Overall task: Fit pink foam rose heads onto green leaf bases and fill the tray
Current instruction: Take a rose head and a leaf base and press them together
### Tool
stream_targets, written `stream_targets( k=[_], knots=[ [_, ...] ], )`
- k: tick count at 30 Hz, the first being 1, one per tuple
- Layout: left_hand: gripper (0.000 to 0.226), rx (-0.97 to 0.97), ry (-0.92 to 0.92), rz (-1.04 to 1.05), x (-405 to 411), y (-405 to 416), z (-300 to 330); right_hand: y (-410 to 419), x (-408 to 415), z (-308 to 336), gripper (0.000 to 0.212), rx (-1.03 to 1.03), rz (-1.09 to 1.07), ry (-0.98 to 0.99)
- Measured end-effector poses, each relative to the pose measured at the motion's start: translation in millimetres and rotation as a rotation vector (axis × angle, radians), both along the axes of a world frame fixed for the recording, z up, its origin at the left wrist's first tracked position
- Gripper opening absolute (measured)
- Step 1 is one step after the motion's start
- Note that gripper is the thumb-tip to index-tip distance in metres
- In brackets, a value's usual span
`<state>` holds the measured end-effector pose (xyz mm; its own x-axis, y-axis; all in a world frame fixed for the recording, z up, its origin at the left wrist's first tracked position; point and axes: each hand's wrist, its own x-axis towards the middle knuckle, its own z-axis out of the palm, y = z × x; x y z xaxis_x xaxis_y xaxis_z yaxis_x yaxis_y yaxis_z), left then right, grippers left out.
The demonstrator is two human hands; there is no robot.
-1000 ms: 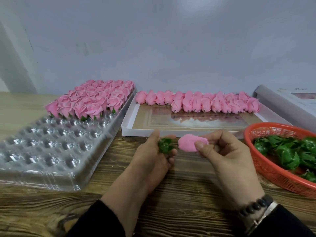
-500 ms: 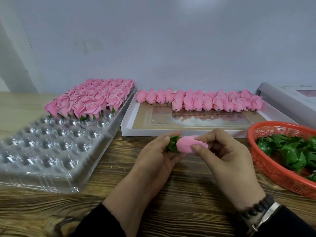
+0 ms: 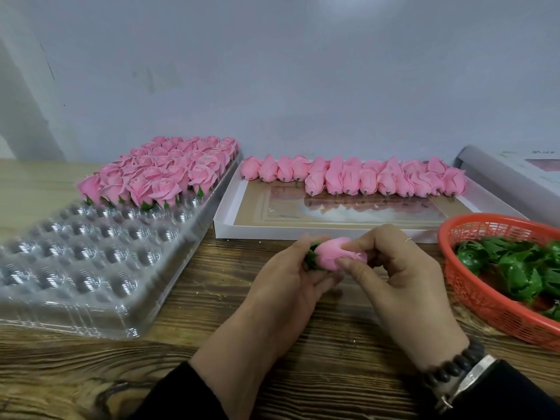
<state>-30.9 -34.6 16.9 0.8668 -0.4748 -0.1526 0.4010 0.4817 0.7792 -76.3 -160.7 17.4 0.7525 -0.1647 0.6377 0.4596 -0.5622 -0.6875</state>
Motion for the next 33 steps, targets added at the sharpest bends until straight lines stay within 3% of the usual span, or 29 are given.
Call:
stream_targets(
  k=[4, 10, 12, 14, 17, 20, 22, 24, 31, 33],
  knots=[
    [0.052, -0.059, 0.007, -0.047, -4, 0, 2, 2, 0, 1, 0.019, -0.105, 0.0, -0.016],
    [0.059, -0.121, 0.008, -0.109, -5, 0, 3, 2, 0, 2, 0.019, -0.134, -0.014, -0.019],
    [0.052, -0.13, 0.024, -0.127, -1, 1, 2, -1, 2, 0, 0.03, -0.056, -0.021, 0.003],
    [0.041, -0.106, 0.015, -0.121, 3, 5, 3, -3, 4, -1, 0.026, 0.1, 0.008, 0.055],
    [0.036, 0.151, -0.129, -0.057, 7, 10, 3, -9, 5, 0, 0.024, 0.238, 0.026, 0.093],
    [0.047, 0.672, -0.606, 0.028, 7, 13, -1, -11, 3, 4, 0.02, 0.283, 0.039, 0.106],
    [0.043, 0.853, -0.83, 0.04, 2, 10, -2, -9, 2, 5, 0.017, 0.296, 0.07, 0.131],
    [0.029, 0.884, -0.904, 0.062, -3, 7, -1, -6, 1, 6, 0.014, 0.295, 0.104, 0.158],
    [0.031, 0.94, -0.907, 0.163, -6, 5, 0, 6, -4, 11, 0.017, 0.147, 0.203, 0.197],
    [0.022, 0.933, -0.895, 0.139, -6, 4, 2, 8, -5, 13, 0.017, 0.032, 0.202, 0.164]
  ],
)
